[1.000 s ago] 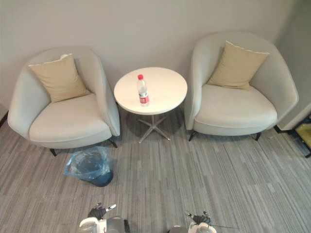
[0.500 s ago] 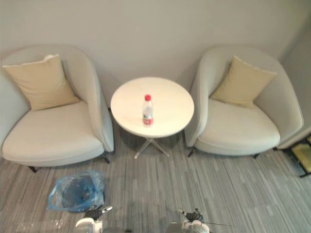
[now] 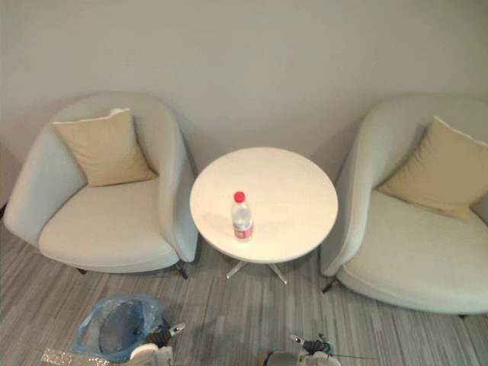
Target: Gather rubbish on tea table into small bin, then transfer packed bag to large trash can.
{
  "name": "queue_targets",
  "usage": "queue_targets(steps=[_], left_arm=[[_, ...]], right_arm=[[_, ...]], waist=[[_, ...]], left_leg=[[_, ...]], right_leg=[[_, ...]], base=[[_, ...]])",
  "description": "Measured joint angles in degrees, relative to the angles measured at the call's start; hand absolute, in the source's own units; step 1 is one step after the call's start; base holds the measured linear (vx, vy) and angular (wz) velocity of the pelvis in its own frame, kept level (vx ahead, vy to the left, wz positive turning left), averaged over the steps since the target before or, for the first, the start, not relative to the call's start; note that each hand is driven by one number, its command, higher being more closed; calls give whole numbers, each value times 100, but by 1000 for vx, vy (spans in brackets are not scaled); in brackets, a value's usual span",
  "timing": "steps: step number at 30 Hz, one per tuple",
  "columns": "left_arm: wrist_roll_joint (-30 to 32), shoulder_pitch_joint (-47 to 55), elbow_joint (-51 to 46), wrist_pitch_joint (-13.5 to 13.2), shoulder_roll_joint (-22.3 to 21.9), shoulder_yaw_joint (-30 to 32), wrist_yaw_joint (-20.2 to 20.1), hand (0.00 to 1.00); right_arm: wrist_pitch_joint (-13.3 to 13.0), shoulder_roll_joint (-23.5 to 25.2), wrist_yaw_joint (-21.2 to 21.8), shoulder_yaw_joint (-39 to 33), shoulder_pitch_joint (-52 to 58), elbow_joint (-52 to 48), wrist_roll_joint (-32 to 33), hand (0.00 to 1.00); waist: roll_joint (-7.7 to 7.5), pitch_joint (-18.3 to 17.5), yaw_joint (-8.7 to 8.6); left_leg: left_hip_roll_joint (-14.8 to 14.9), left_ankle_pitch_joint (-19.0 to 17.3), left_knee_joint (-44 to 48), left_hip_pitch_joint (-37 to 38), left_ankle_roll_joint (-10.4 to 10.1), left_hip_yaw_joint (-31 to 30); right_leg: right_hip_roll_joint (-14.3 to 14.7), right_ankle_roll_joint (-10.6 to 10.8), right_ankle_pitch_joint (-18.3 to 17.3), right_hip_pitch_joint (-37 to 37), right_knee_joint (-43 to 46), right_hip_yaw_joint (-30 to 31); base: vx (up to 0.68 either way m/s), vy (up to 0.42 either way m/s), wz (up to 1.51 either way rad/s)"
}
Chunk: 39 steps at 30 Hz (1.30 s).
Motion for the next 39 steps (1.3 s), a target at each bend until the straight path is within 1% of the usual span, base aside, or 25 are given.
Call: queue_targets(steps=[1,2,3,4,5,6,7,8,10,11,14,17,19,20,21,22,23,24,26,27,29,31,34,36,39], left_arm=[[-2,-11,-25,0,1,-16,2,0],[-5,-12,-46,-1,13,-76,5,0],[-5,-11,-53,0,12,-102,9,0],[-5,-13,-48,1,8,-185,22,0],[-8,-31,-9,3,95,-198,19,0],[-8,-18,7,3,125,-217,31,0],[1,-32,28,9,170,-221,26,0],[3,-72,53,11,199,-220,25,0],[9,-80,84,10,225,-221,22,0],[11,-83,111,10,231,-222,21,0],[59,-80,160,13,228,-328,1,0],[122,-106,242,21,234,-441,-4,0],[137,-115,308,17,260,-508,-6,0],[159,-109,384,20,275,-587,-1,0],[176,-113,417,19,281,-635,0,0],[195,-119,453,16,286,-692,1,0],[223,-117,481,18,287,-745,2,0],[224,-118,489,18,293,-765,3,0],[229,-97,523,17,402,-955,11,0],[230,-94,543,16,436,-981,10,0],[224,-12,559,13,587,-1134,6,0],[234,-6,552,7,658,-1195,2,0],[318,-7,544,-8,699,-1336,-14,0],[344,-6,542,-26,703,-1354,-28,0],[462,-6,502,-61,728,-1412,-104,0]], right_arm=[[3,3,0,11,-3,2,2,0],[4,4,-9,23,-47,-1,2,0],[5,5,-17,24,-49,-1,2,0],[4,-7,-29,29,-47,-3,6,0],[20,10,-34,58,-40,23,5,0],[17,38,-32,61,-27,22,5,0],[14,100,-35,65,-18,19,-2,0],[15,124,-35,66,-6,19,-9,0],[14,144,-35,126,34,5,-17,0],[11,141,-35,169,40,-4,-19,0],[1,139,-34,176,53,-5,-24,0],[-16,99,-42,222,52,-8,-23,0],[-29,56,-54,298,51,-9,-24,0],[-46,-16,-69,432,49,-47,-23,0],[-46,-60,-78,488,54,-131,-23,0],[-50,-114,-86,556,75,-314,-23,0],[-69,-206,-91,680,117,-668,-27,0],[-84,-255,-93,738,138,-843,-29,0],[-180,-422,-111,890,221,-1591,-243,0],[-206,-453,-115,917,237,-1757,-259,0],[-242,-500,-121,995,330,-2483,-423,0],[-293,-520,-112,1069,333,-2906,-498,0],[-430,-534,-59,1159,297,-3297,-684,0],[-447,-536,-9,1217,307,-3459,-700,0],[-486,-589,79,1375,294,-3711,-749,0]], waist=[[-10,-1,4],[-13,1,7],[-17,3,9],[3,-5,8],[-103,-43,50],[-145,-82,46],[-235,-119,14],[-277,-109,31],[-288,-125,36],[-323,-151,36],[-291,-201,31],[-236,-263,33],[-207,-299,34],[-150,-373,32],[-131,-397,31],[-129,-398,29],[-95,-419,17],[-96,-418,15],[-110,-411,0],[-112,-409,-8],[-208,-430,-13],[-278,-392,-30],[-304,-393,-30],[-302,-393,-29],[-295,-374,-31]], left_leg=[[16,-105,-33,-209,87,166],[-50,-195,-422,-360,121,257],[-114,-192,-723,-387,122,252],[-275,43,-1742,-368,169,128],[-461,167,-2062,-223,177,133],[-539,187,-2209,-153,210,131],[-625,211,-2324,-76,259,199],[-668,211,-2325,-16,269,272],[-751,211,-2332,72,269,270],[-790,211,-2364,146,270,268],[-860,211,-2504,271,272,227],[-839,213,-2591,261,275,137],[-844,268,-2684,305,359,128],[-845,308,-2787,318,418,71],[-848,318,-2813,310,434,29],[-863,339,-2872,314,463,-52],[-876,351,-2902,302,476,-93],[-887,361,-2909,297,492,-108],[-916,376,-2928,297,501,-196],[-922,376,-2933,301,501,-213],[-944,381,-2943,210,494,-406],[-957,382,-2952,160,492,-508],[-999,382,-2958,88,492,-673],[-1013,386,-2963,63,485,-740],[-1036,535,-3106,25,467,-837]], right_leg=[[-10,31,28,69,-100,-12],[-33,82,57,103,-164,11],[-53,107,72,111,-174,25],[-50,202,57,107,-150,89],[-89,309,53,87,-130,302],[-119,356,72,83,-206,365],[-157,403,115,134,-340,468],[-175,412,159,208,-457,550],[-233,436,175,291,-551,641],[-254,440,178,353,-593,668],[-274,458,187,465,-767,684],[-196,467,199,477,-871,704],[-173,462,223,470,-905,780],[-137,437,319,472,-1030,825],[-128,451,353,474,-1103,848],[-124,456,389,474,-1168,878],[-119,464,461,475,-1268,909],[-121,472,487,476,-1302,925],[-126,489,604,530,-1456,962],[-126,492,635,568,-1515,956],[-124,508,747,564,-1679,940],[-123,503,826,568,-1778,915],[-133,525,946,561,-1902,909],[-136,539,1014,568,-1974,904],[-145,531,1115,556,-2077,850]], base=[[131,50,-4],[112,52,-7],[145,163,-20],[102,144,-30],[133,163,-27],[110,108,-20],[200,167,-14],[192,179,-18],[126,123,-15],[117,98,-12],[100,50,-5],[77,-17,-5],[37,-25,-17],[26,-11,-20],[24,-9,-21],[18,1,-16],[4,8,-13],[-14,25,-13],[-30,32,-7],[-43,25,1],[-55,13,9],[-83,7,10],[-97,9,4],[-94,5,4],[-97,-20,11]])
